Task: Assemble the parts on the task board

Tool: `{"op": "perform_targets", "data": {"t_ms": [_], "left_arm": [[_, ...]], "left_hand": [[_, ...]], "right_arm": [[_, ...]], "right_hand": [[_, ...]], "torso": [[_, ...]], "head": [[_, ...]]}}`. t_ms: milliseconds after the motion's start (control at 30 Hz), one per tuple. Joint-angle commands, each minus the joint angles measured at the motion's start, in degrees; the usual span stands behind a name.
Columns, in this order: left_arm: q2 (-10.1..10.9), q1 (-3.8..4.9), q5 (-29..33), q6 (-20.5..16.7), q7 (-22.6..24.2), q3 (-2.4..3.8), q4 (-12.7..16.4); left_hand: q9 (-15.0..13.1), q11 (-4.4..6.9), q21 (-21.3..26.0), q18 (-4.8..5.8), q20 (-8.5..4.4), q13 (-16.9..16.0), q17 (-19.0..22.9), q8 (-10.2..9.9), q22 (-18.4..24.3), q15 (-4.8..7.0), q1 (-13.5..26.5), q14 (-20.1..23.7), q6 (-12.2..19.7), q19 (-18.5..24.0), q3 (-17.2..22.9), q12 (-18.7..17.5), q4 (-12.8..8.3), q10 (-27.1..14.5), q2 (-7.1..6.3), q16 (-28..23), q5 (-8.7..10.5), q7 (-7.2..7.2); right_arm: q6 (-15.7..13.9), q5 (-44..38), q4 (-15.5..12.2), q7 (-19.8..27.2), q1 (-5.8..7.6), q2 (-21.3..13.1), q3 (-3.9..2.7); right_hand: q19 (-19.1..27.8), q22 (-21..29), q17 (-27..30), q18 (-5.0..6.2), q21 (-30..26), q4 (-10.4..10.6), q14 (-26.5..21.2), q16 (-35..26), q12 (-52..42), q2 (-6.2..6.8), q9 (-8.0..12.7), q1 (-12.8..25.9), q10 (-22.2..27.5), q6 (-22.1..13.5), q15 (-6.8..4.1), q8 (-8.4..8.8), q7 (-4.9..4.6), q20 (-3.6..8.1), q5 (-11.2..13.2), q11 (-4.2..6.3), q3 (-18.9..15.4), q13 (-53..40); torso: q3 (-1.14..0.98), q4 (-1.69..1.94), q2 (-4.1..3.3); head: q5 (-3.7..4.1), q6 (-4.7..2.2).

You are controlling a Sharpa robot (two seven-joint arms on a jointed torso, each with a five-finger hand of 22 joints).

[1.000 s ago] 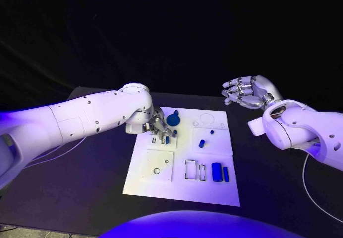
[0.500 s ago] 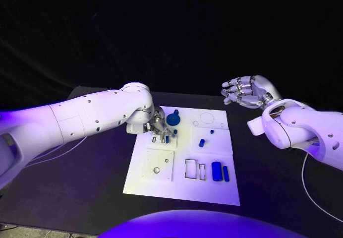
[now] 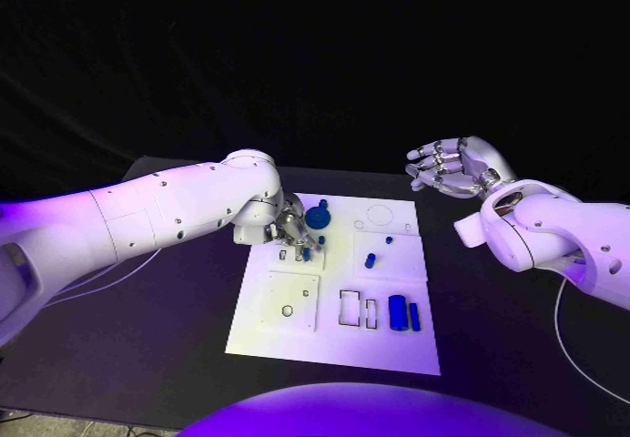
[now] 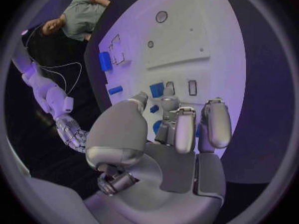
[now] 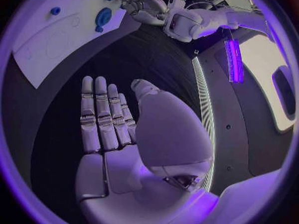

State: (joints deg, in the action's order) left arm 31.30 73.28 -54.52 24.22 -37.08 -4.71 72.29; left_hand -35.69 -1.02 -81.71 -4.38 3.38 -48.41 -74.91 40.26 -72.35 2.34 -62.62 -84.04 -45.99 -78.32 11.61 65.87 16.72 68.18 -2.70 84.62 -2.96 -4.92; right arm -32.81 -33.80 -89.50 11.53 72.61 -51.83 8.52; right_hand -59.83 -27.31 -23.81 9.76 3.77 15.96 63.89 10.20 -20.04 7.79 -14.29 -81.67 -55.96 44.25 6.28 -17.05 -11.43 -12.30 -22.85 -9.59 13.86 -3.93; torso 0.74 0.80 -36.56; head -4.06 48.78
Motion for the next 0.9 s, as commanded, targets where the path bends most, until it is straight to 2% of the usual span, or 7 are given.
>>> {"op": "perform_targets", "data": {"t_ms": [33, 133, 200, 567, 767, 900], "left_arm": [[-0.2, 0.00, 0.6, -0.2, 0.6, 0.02, 0.1], [-0.2, 0.00, 0.7, -0.4, 0.8, 0.02, 0.1], [-0.2, 0.00, 0.8, -0.3, 0.9, 0.02, 0.2], [-0.1, 0.00, 1.7, -0.4, 0.9, 0.03, 0.3], [0.0, -0.01, 2.2, -1.4, 1.1, 0.04, 0.3], [0.1, -0.01, 2.6, -2.1, 1.3, 0.04, 0.3]], "left_hand": [[-0.1, 0.16, -0.2, 0.44, 0.19, -0.1, -5.0, -0.3, 0.0, 0.27, -1.0, -2.9, -0.4, -0.2, 0.7, -0.3, 0.0, -0.3, 0.12, -0.4, 0.05, -0.10], [-0.1, 0.21, -0.2, 0.45, 0.20, -0.2, -5.1, -0.4, -0.1, 0.30, -2.1, -2.9, -0.6, -0.3, 1.5, -0.2, 0.0, -0.2, 0.60, -0.3, 0.04, -0.05], [-0.3, 0.37, -0.3, 0.46, 0.18, -0.4, -5.2, -0.5, -0.2, 0.44, -4.4, -3.0, -0.8, -0.3, 3.2, -0.2, 0.0, -0.1, 1.00, -0.3, 0.04, 0.12], [-0.7, 0.67, -0.4, 0.53, 0.04, -0.4, -5.4, -1.0, -0.6, 0.69, -8.9, -3.1, -1.2, -0.4, 9.6, -0.6, -0.1, 0.2, 0.55, -0.2, 0.03, 0.43], [-2.1, 1.05, -0.5, 0.56, -0.22, -1.1, -5.6, -0.3, -0.8, 1.02, -11.9, -3.2, -1.3, -0.5, 18.3, -0.6, -0.6, 0.8, -1.05, -0.1, 0.01, 0.84], [-4.2, 1.14, -0.6, 0.59, -0.40, -1.5, -5.8, 1.0, -1.0, 1.15, -13.1, -3.3, -0.9, -0.6, 27.1, -0.7, -2.2, 1.5, -2.87, 0.0, 0.01, 0.84]], "right_arm": [[0.1, -2.1, 0.1, -0.7, -0.04, 0.0, 0.00], [0.0, -2.2, 0.2, -0.9, -0.04, 0.0, 0.00], [-0.1, -2.3, 0.2, -1.0, -0.04, 0.1, 0.00], [-0.3, -2.5, 0.4, -1.2, -0.05, 0.1, 0.01], [-0.3, -2.5, 0.5, -1.2, -0.07, 0.2, 0.01], [-0.4, -2.5, 0.6, -1.2, -0.08, 0.1, 0.01]], "right_hand": [[-0.2, 0.1, 0.1, 0.71, 0.2, 0.0, 0.4, -0.2, -0.1, 0.68, 0.1, -0.1, -0.3, 0.1, -0.07, -0.17, -2.19, 0.06, -0.3, 0.07, 0.4, 0.1], [-0.2, 0.1, 0.1, 0.70, 0.2, 0.0, 0.4, -0.2, -0.1, 0.72, 0.1, -0.1, -0.4, 0.2, -0.08, -0.19, -2.18, 0.07, -0.4, 0.07, 0.4, 0.1], [-0.2, 0.1, 0.1, 0.70, 0.2, 0.0, 0.4, -0.2, -0.1, 0.72, 0.1, -0.1, -0.4, 0.2, -0.08, -0.19, -2.18, 0.07, -0.4, 0.07, 0.4, 0.1], [-0.3, 0.4, 0.2, 0.69, 0.1, -0.1, 0.5, -0.3, -0.1, 0.83, 0.1, -0.1, -0.4, 0.2, -0.09, -0.23, -2.16, 0.10, -0.8, 0.09, 0.7, 0.2], [-0.3, 0.5, 0.2, 0.68, 0.1, -0.1, 0.5, -0.4, -0.1, 0.89, 0.1, -0.1, -0.3, 0.2, -0.09, -0.24, -2.16, 0.11, -0.9, 0.09, 0.7, 0.2], [-0.3, 0.5, 0.2, 0.68, 0.1, -0.1, 0.5, -0.4, -0.1, 0.89, 0.1, -0.1, -0.3, 0.2, -0.09, -0.24, -2.16, 0.11, -0.9, 0.09, 0.7, 0.2]], "torso": [[0.00, -0.01, 0.01], [0.00, -0.01, 0.02], [0.00, 0.02, 0.05], [-0.04, 0.03, 0.04], [-0.05, 0.00, 0.04], [-0.06, 0.00, 0.05]], "head": [[0.02, 0.07], [0.02, 0.07], [0.04, 0.09], [0.03, 0.20], [0.04, 0.23], [0.07, 0.26]]}}
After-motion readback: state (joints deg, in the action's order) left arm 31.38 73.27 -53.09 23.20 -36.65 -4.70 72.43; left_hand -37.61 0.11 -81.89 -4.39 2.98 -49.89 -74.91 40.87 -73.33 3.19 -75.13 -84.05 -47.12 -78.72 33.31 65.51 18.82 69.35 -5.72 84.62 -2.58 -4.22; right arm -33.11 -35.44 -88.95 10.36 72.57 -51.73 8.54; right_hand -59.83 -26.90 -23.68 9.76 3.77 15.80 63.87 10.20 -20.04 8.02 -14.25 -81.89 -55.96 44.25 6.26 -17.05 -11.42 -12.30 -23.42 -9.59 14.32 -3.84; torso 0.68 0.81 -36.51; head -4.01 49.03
